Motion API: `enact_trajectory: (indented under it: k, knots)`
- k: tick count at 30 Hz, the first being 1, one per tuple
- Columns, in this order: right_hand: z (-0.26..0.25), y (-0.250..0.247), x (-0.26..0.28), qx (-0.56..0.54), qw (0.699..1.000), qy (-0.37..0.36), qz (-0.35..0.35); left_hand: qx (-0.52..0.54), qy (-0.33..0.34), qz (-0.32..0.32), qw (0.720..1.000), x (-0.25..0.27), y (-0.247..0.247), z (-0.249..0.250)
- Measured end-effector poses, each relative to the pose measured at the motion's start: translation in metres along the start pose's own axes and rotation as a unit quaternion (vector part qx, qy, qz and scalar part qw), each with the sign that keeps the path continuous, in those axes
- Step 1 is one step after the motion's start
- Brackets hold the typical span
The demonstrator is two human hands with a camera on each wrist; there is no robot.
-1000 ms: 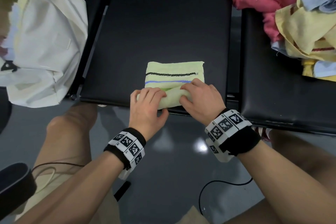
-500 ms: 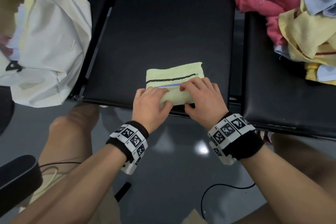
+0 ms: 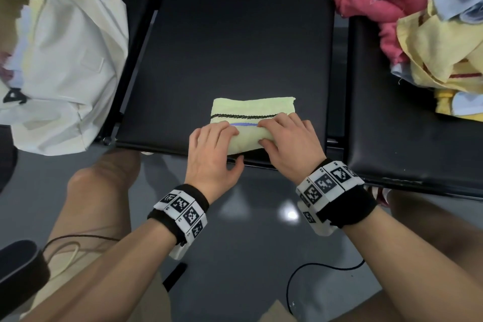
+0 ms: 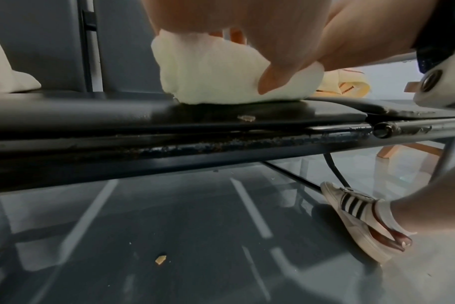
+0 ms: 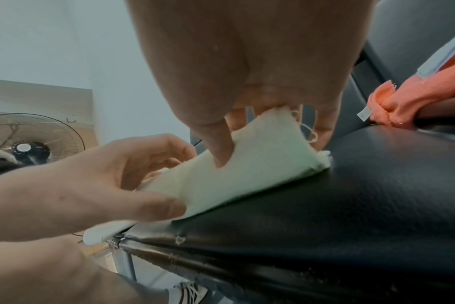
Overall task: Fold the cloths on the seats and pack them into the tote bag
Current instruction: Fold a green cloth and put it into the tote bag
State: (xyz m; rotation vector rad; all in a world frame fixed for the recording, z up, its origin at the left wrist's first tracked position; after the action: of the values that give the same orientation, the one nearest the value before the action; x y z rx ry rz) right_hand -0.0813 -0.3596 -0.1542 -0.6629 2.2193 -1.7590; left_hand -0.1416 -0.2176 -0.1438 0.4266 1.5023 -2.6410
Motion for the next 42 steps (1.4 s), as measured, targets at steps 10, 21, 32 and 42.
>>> enact_trajectory:
  k: [10, 21, 32, 42]
  knots:
    - [0.003, -0.002, 0.000, -0.024, 0.999, 0.013, 0.028, 0.000, -0.017, -0.013, 1.000, -0.012, 0.002, -0.002]
    - [-0.002, -0.008, 0.003, -0.027, 0.998, -0.001, 0.057, -0.053, -0.094, -0.108, 0.988, -0.029, 0.008, -0.003]
    - [-0.003, -0.004, 0.003, 0.022, 0.999, -0.028, 0.025, -0.056, -0.073, -0.076, 0.993, -0.032, -0.001, -0.002]
    - [0.000, -0.008, 0.000, -0.010, 0.999, 0.002, 0.039, -0.044, -0.001, -0.061, 0.997, 0.002, 0.006, 0.001]
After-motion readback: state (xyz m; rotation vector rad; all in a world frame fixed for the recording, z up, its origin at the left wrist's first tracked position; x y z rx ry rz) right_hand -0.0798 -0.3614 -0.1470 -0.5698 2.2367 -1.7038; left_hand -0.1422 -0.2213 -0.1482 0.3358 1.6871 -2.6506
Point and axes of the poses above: each hand's wrist, its own x-axis away from the middle knuckle, its own y-axis out of the palm, z = x × y, the point moved 7 cm from there along -x, towards the middle knuckle, and after that the axes turned 13 degrees about x, right-handed, at the moved point
